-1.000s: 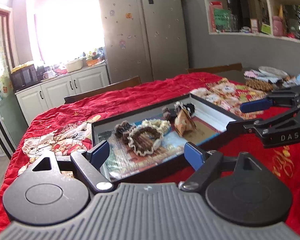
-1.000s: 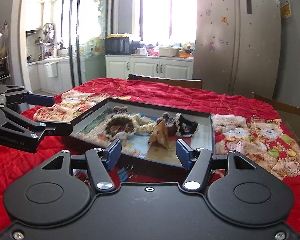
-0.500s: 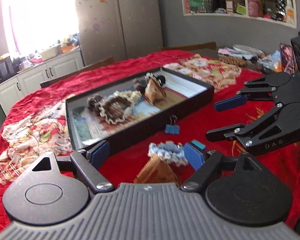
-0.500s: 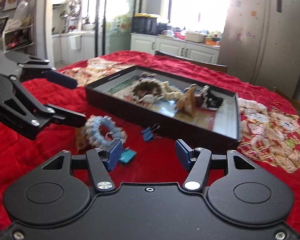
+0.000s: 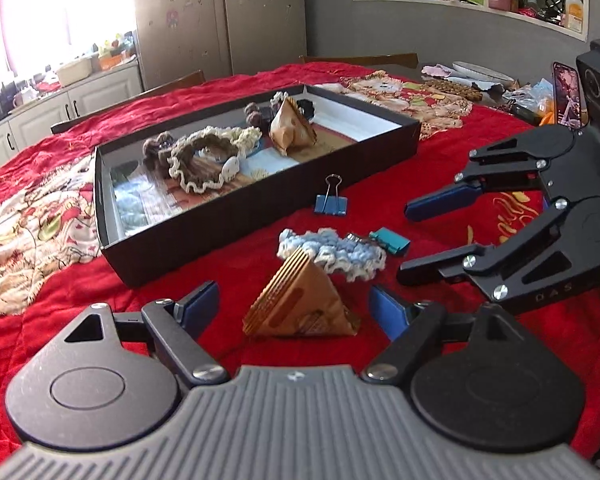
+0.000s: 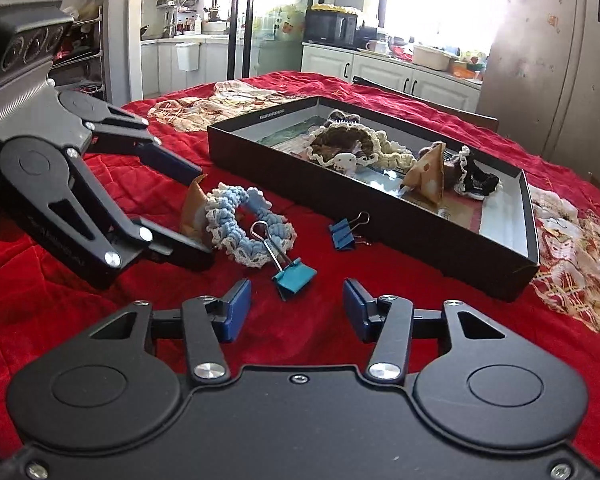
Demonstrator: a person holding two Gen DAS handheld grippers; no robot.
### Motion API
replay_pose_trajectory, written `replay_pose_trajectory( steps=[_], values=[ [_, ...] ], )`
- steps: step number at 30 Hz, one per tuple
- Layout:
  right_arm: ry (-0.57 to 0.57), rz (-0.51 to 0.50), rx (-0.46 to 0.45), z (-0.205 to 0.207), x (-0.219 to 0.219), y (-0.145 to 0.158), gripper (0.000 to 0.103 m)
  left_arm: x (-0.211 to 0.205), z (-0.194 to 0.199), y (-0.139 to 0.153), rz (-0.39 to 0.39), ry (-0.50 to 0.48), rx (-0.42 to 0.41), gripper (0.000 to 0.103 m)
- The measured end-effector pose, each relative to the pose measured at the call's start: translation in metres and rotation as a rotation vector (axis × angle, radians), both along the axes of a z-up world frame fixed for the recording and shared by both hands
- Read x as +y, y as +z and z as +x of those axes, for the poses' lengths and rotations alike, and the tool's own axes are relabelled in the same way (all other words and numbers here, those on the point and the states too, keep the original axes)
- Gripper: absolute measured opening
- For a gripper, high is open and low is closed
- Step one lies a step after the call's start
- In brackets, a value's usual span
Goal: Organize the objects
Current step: 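Move the right tool toward the blue crocheted scrunchie while the left tool approaches the wooden triangle, then grasp the teal binder clip with the right tool while the left tool grasps the wooden triangle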
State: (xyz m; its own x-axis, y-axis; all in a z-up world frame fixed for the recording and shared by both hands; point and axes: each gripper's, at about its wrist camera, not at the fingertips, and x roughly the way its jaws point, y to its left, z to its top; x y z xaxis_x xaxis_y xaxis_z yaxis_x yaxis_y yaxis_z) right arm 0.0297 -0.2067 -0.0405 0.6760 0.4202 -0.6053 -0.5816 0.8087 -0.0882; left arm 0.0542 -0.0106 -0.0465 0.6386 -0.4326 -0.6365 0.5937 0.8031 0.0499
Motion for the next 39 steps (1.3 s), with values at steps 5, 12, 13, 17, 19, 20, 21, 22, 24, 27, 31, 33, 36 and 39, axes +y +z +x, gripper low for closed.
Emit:
replay_pose_trajectory(
  steps=[5,12,13,17,19,20,21,22,24,27,31,33,36,39],
  values=[
    [0.018,0.018,0.014,0.01,0.0,-0.005,0.047,0.003,0.008,-0.004,-0.018,0.018,0.028,0.067],
    [0.044,0.05,0.033,0.018,0.001,-0.007,0.036,0.01,0.012,-0.005,-0.041,0.041,0.05,0.052],
    [0.048,0.054,0.035,0.019,0.001,-0.007,0.035,0.011,0.013,-0.004,-0.042,0.043,0.051,0.052],
    [0.055,0.058,0.041,0.02,0.003,-0.008,0.026,0.014,0.013,-0.003,-0.035,0.051,0.048,0.05],
    [0.056,0.059,0.04,0.02,0.003,-0.008,0.026,0.015,0.012,-0.002,-0.03,0.053,0.046,0.05],
    [0.055,0.059,0.038,0.02,0.003,-0.008,0.026,0.016,0.012,-0.002,-0.029,0.055,0.044,0.05],
    [0.054,0.06,0.037,0.02,0.003,-0.009,0.026,0.017,0.011,-0.001,-0.027,0.057,0.042,0.05],
    [0.053,0.061,0.036,0.02,0.003,-0.009,0.026,0.018,0.011,0.0,-0.025,0.059,0.04,0.05],
    [0.049,0.063,0.035,0.019,0.002,-0.008,0.026,0.021,0.01,0.002,-0.023,0.067,0.037,0.05],
    [0.046,0.068,0.033,0.017,0.001,-0.007,0.026,0.025,0.008,0.006,-0.024,0.076,0.028,0.05],
    [0.043,0.074,0.023,0.014,-0.001,-0.004,0.026,0.029,0.006,0.013,-0.037,0.084,0.011,0.05],
    [0.04,0.078,0.011,0.011,-0.002,0.0,0.026,0.03,0.004,0.017,-0.044,0.084,0.0,0.05],
    [0.048,0.083,-0.01,0.004,-0.002,0.007,0.026,0.029,0.002,0.023,-0.054,0.083,-0.012,0.044],
    [0.05,0.091,-0.032,0.001,-0.003,0.017,0.026,0.027,0.002,0.03,-0.07,0.078,-0.018,0.043]
  ],
)
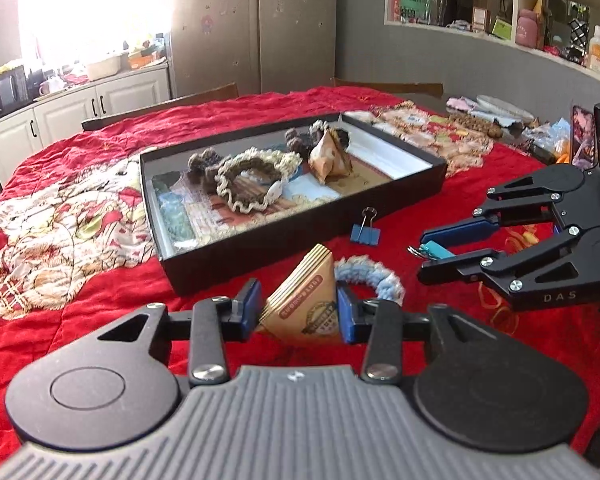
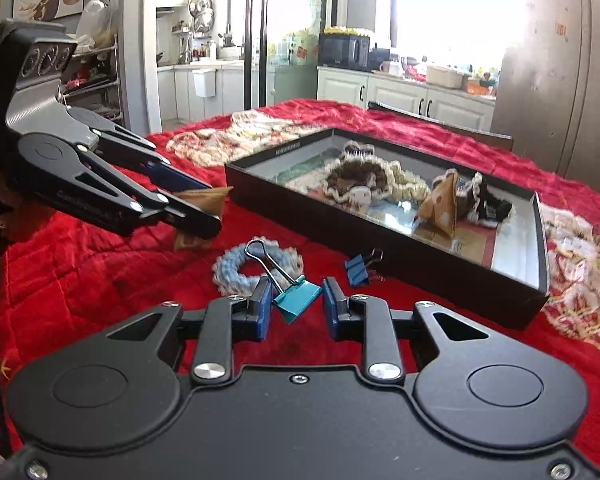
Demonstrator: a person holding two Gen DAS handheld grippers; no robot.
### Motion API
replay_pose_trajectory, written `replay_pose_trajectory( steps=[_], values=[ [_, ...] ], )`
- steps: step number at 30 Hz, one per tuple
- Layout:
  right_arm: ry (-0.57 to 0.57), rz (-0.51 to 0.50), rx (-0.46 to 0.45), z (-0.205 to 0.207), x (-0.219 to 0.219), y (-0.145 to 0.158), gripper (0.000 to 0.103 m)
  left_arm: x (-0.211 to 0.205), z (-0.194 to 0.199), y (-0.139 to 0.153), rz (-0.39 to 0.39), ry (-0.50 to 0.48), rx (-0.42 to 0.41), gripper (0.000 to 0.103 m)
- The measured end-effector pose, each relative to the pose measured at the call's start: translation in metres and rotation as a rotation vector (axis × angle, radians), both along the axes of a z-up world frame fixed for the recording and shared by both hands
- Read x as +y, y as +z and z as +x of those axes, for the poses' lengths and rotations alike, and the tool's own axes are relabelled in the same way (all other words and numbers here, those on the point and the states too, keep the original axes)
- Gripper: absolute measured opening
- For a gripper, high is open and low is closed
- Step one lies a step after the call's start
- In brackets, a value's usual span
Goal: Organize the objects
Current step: 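Grasp the teal binder clip with the right tool while the left tool grasps the wooden triangle, then carry the teal clip and wooden triangle over the tray and lower them in with both tools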
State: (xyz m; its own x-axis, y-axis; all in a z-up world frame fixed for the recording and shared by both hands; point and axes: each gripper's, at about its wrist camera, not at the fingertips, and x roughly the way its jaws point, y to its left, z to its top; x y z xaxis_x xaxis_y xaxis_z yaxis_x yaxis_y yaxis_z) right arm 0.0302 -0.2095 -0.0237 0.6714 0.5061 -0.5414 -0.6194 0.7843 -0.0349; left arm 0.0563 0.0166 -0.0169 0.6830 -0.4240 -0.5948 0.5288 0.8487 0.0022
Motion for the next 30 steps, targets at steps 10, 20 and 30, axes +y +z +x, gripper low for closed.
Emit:
replay_pose_trajectory(
  steps=[10,20,30],
  values=[
    [-0.024,0.016,-0.088,0.003,-0.003,0.035,0.026,-0.004,0.006,0.019,-0.018,0.014,-0.051,0.042],
    [-0.099,0.001,-0.15,0.027,-0.009,0.057,0.025,-0.004,0.031,0.043,-0.062,0.048,-0.106,0.042],
    [-0.165,-0.015,-0.177,0.055,-0.011,0.062,0.025,-0.004,0.064,0.052,-0.102,0.11,-0.116,0.042]
  ],
)
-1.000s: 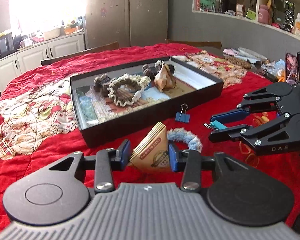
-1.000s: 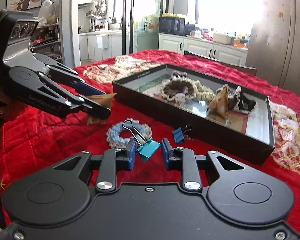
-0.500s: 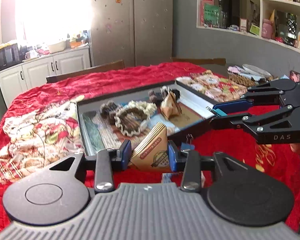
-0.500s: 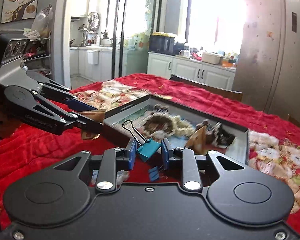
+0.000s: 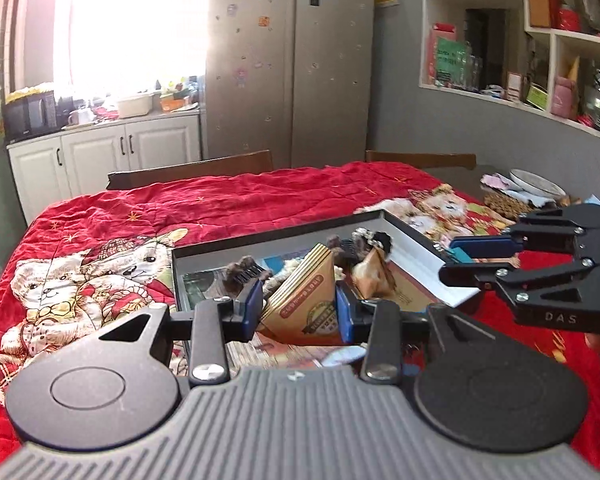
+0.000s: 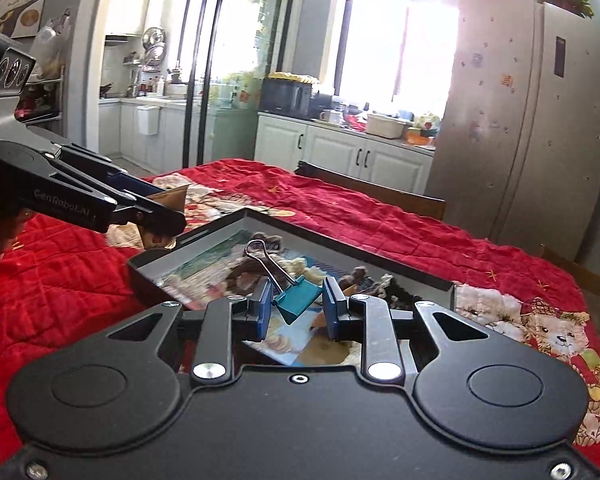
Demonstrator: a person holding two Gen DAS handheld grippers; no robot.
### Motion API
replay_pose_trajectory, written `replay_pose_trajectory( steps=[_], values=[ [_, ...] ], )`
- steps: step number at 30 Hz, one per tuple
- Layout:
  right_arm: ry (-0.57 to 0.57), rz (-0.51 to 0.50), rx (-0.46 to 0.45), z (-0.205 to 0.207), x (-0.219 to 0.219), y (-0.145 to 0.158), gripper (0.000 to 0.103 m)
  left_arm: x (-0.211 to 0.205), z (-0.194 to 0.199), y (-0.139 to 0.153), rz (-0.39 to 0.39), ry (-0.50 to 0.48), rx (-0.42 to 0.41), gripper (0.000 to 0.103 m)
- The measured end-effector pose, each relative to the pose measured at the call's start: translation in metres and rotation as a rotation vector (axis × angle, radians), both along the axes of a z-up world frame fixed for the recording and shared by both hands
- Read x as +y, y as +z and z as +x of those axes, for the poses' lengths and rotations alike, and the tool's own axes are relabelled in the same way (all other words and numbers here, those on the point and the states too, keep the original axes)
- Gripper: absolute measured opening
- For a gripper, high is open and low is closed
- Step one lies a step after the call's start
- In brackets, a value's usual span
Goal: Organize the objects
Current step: 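Carry the teal clip and wooden triangle over the tray and lower them in with both tools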
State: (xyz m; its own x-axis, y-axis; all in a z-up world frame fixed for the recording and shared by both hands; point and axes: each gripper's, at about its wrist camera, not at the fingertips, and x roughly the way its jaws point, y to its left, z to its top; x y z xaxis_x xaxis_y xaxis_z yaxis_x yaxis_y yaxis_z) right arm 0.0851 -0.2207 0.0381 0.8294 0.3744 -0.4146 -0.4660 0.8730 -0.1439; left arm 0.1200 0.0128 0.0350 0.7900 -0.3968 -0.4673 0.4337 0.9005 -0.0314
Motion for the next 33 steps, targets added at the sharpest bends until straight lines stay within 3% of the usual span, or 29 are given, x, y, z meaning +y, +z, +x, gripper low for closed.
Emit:
replay_pose_trajectory(
  steps=[17,33],
  values=[
    [-0.193,0.095,0.05,0.074,-0.027,-0.019,0.025,0.005,0.068,-0.029,-0.057,0.149,0.069,0.042],
    [-0.312,0.165,0.149,0.116,-0.042,-0.069,0.025,-0.005,0.087,-0.061,0.004,0.159,0.093,0.042]
  ],
)
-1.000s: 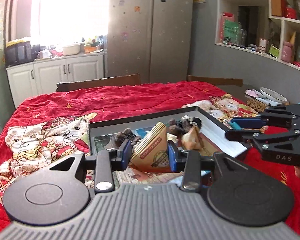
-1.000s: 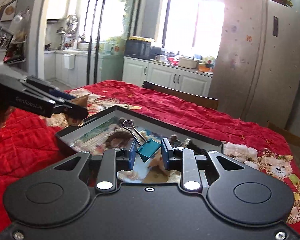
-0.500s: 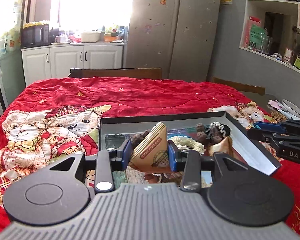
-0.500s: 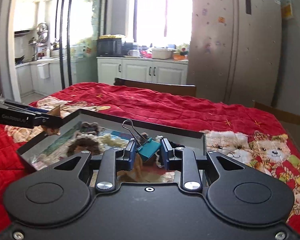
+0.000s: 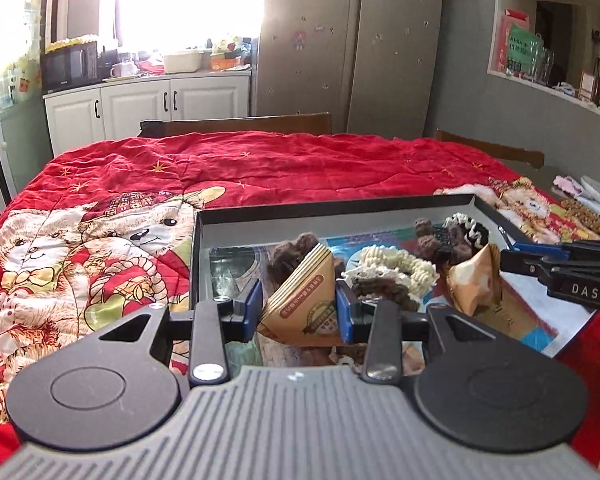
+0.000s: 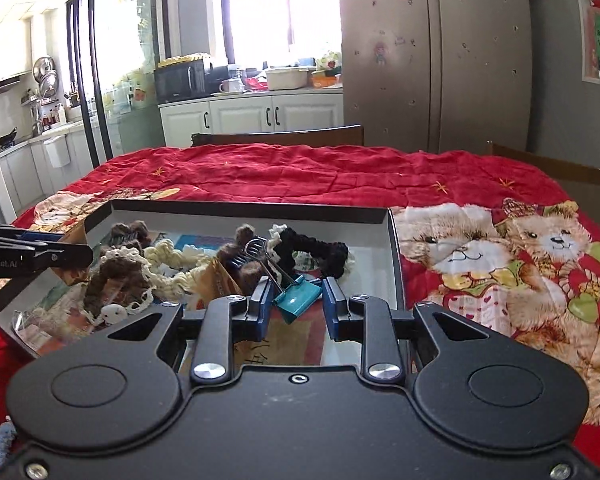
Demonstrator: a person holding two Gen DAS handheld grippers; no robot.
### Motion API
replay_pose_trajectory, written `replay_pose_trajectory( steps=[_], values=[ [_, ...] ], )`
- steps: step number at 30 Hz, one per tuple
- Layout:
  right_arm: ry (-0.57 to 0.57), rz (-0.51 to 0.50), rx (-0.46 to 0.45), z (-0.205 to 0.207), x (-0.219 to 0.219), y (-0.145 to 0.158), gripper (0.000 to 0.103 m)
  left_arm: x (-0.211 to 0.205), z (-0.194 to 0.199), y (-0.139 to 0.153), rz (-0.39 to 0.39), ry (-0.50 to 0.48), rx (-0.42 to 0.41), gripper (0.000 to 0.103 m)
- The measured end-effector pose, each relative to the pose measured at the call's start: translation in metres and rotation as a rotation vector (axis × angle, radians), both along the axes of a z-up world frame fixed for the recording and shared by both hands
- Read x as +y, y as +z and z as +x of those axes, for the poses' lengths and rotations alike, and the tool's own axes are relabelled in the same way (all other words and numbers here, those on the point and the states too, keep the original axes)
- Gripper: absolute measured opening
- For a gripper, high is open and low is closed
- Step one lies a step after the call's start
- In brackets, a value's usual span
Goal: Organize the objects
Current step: 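Carry the teal clip and wooden triangle over the tray and lower them in with both tools, then open the right tool to release the teal clip while the left tool releases the triangle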
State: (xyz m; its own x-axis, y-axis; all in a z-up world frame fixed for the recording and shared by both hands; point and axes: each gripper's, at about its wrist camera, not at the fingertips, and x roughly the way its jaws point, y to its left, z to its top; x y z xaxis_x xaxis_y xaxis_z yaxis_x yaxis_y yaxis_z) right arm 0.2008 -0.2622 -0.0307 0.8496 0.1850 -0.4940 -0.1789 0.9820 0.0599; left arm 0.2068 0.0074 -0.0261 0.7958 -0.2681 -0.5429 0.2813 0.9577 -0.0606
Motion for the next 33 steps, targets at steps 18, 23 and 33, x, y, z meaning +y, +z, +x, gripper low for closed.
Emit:
replay_pose_trajectory(
  steps=[18,23,33],
  values=[
    [-0.002,-0.025,0.025,0.007,0.007,-0.013,0.025,-0.006,-0.001,-0.006,0.04,-0.014,-0.01,0.042],
    [0.004,-0.037,0.024,0.007,0.009,-0.014,0.026,-0.006,-0.002,-0.008,0.047,-0.016,-0.011,0.043],
    [0.015,-0.065,0.031,0.008,0.014,-0.017,0.026,-0.007,0.0,-0.013,0.057,-0.015,0.0,0.044]
  ],
)
